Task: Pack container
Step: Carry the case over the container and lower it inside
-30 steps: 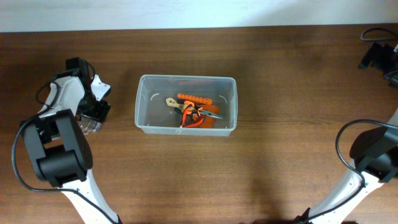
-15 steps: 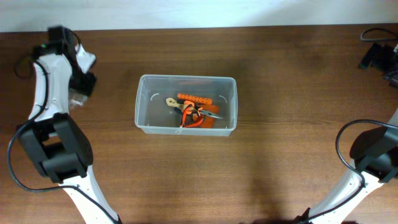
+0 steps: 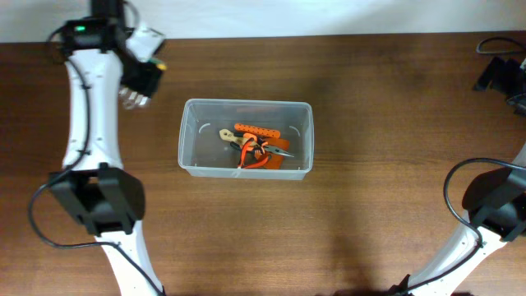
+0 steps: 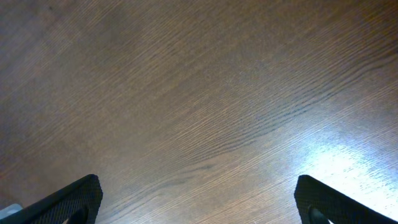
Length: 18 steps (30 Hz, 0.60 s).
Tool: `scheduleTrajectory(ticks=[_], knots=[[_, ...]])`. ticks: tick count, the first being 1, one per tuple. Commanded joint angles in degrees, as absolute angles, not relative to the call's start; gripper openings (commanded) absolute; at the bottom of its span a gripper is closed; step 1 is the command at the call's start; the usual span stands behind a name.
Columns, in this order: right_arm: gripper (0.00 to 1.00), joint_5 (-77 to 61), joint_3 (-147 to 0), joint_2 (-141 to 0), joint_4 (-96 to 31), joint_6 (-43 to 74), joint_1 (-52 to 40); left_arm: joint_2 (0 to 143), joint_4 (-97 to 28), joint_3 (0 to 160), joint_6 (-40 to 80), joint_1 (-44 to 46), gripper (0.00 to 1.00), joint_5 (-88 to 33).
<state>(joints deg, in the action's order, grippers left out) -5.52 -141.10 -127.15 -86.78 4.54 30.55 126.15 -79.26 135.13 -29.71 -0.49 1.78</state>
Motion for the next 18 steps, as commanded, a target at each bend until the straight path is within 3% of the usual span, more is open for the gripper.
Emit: scheduleTrajectory(ticks=[1,18], knots=[[0.99,-5.8,-140.9,-127.0,-86.8,5.0,30.4,125.9,-80.8,136.4,-29.2,4.9,0.60,0.2],[0.99,-5.8,-140.9,-127.0,-86.8,5.0,30.4,125.9,-82.8,135.6,-33.1,22.8,0.65,0.3]])
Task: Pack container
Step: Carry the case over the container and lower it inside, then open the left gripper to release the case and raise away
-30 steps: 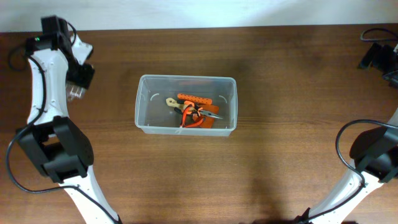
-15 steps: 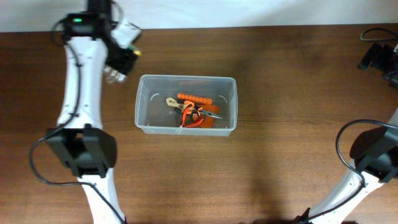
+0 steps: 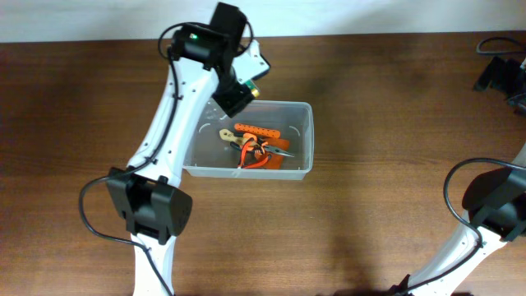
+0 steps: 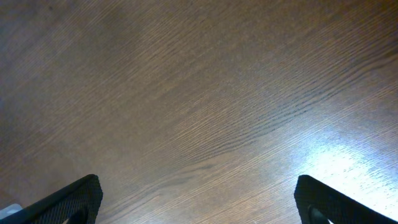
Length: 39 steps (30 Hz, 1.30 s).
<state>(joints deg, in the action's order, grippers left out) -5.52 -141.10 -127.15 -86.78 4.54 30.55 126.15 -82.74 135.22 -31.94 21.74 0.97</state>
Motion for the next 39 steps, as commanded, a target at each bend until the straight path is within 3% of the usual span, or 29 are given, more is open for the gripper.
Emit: scheduleTrajectory(ticks=[1,8,23,32,39], knots=[[0.99,-5.8,-140.9,-127.0,-86.8,5.0,30.4,125.9,-82.8,135.4,-33.1,23.2,0.65,0.3],[0.99,-5.8,-140.9,-127.0,-86.8,5.0,30.4,126.4,-81.5,130.5,-34.6,25.2,0.57,-0.3],[0.99,-5.8,-140.9,-127.0,-86.8,5.0,30.4,126.8,-65.1,105.8,-38.3,25.5,0.61,-0.7],[0.99,-5.8,-140.9,-127.0,-86.8,5.0,30.4,126.5,-64.2,103.3,-38.2,25.5,0.92,-0.7],[0.99,-5.8,-140.9,-127.0,-86.8,5.0,30.4,124.6,-69.9,114.2,-38.2,25.5,0.96,-0.7]])
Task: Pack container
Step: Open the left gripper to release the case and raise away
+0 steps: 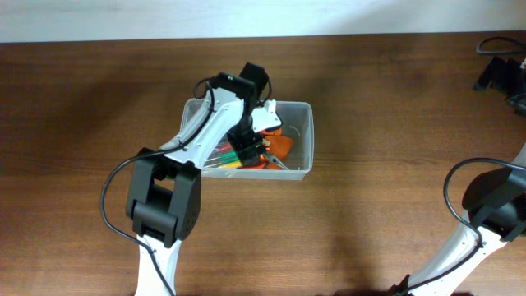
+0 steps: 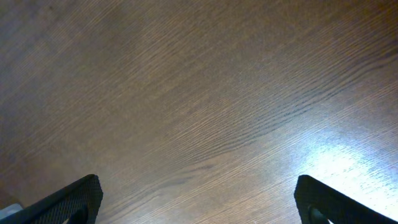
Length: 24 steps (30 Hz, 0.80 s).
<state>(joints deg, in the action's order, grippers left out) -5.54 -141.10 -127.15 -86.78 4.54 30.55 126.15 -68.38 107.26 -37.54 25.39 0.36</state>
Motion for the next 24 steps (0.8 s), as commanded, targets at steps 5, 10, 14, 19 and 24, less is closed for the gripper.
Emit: scheduleTrajectory(ticks=[5,10,14,19,24], knots=[[0.99,-5.8,-140.9,-127.0,-86.8,5.0,30.4,123.0,-73.4,127.1,-34.5,25.3,1.00,1.7],[0.99,-5.8,-140.9,-127.0,-86.8,5.0,30.4,122.0,-74.2,138.3,-23.3,22.5,0.99,10.4],[0.99,-5.8,-140.9,-127.0,-86.8,5.0,30.4,122.0,-77.3,143.1,-7.9,16.3,0.99,17.7],[0.99,-5.8,-140.9,-127.0,-86.8,5.0,30.4,122.0,-82.7,143.7,5.9,4.3,0.99,17.0],[0.99,-5.8,-140.9,-127.0,-86.8,5.0,30.4,122.0,-83.5,143.7,6.9,-6.7,0.99,11.3]])
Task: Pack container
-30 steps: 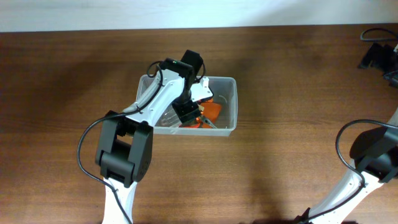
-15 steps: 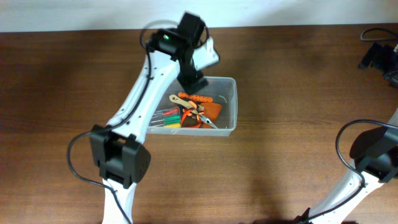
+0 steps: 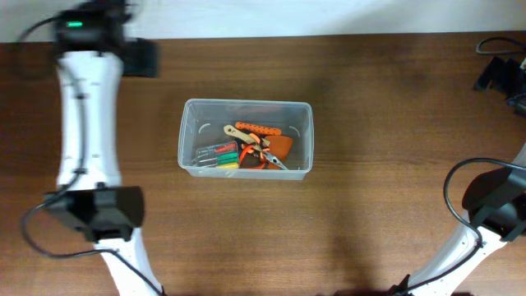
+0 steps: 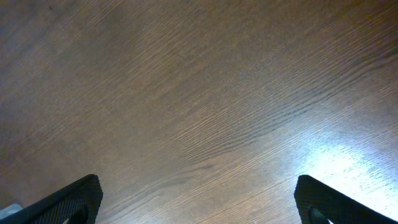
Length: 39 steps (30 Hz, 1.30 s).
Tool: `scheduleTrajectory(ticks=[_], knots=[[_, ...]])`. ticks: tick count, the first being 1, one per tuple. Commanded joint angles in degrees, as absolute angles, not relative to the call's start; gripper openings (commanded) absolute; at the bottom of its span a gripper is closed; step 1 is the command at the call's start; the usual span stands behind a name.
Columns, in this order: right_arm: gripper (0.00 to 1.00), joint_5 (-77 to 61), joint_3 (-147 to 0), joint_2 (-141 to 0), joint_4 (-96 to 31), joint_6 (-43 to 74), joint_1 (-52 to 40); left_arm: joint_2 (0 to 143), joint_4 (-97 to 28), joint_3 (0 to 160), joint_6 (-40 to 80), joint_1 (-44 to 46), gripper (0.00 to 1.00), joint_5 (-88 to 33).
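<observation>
The clear plastic container (image 3: pixel 187 111) stands mid-table. Inside it lie an orange strip (image 3: pixel 260 128), orange-handled pliers (image 3: pixel 265 154) and a pack of red, green and yellow pieces (image 3: pixel 215 154) in its left half. My left gripper (image 3: pixel 141 57) is a blurred dark block at the far left back of the table, well clear of the container; its jaws do not show. My right gripper (image 4: pixel 196 190) hangs open over bare wood, its fingers (image 4: pixel 68 202) wide apart with nothing between them.
The left arm (image 3: pixel 82 123) runs along the table's left side from its base (image 3: pixel 92 215). The right arm's base (image 3: pixel 496 205) and its cable are at the right edge. A dark block (image 3: pixel 496 76) sits at the back right corner.
My left gripper was down inside the container at the coloured pack; now it is back at the far left, and the pack lies in the container's left half. The right gripper has not moved.
My left gripper was at the far left with something pale under it, and the container held only the orange things. Then it was over the container's back rim, then inside it with the coloured pack. Now the pack lies there and the gripper is away.
</observation>
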<state>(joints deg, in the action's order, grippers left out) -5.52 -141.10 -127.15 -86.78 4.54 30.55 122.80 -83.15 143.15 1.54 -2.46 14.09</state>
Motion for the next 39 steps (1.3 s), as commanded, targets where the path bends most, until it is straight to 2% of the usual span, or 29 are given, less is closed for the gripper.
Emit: scheduleTrajectory(ticks=[1,7,18,24,29,36,37,39], knots=[[0.99,-5.8,-140.9,-127.0,-86.8,5.0,30.4,122.0,-83.6,143.7,6.9,-8.0,0.99,11.3],[0.99,-5.8,-140.9,-127.0,-86.8,5.0,30.4,122.0,-84.6,143.7,6.9,-12.3,0.99,11.4],[0.99,-5.8,-140.9,-127.1,-86.7,5.0,30.1,122.0,-84.7,143.7,6.9,-12.6,0.99,11.4],[0.99,-5.8,-140.9,-119.6,-86.7,5.0,27.2,122.0,-84.7,143.7,6.9,-12.6,0.99,11.4],[0.99,-5.8,-140.9,-107.9,-86.5,5.0,19.4,122.0,-84.7,143.7,6.9,-12.6,0.99,11.4],[0.98,-5.8,-140.6,-93.1,-86.6,5.0,-3.4,122.0,-84.7,143.7,6.9,-12.6,0.99,11.4],[0.99,-5.3,-139.5,-89.9,-86.3,4.2,-9.1,122.0,-84.7,143.7,6.9,-12.6,0.99,11.4],[0.99,-2.3,-137.3,-86.2,-84.0,0.0,-13.0,122.0,-84.7,143.7,6.9,-12.6,0.99,11.4]])
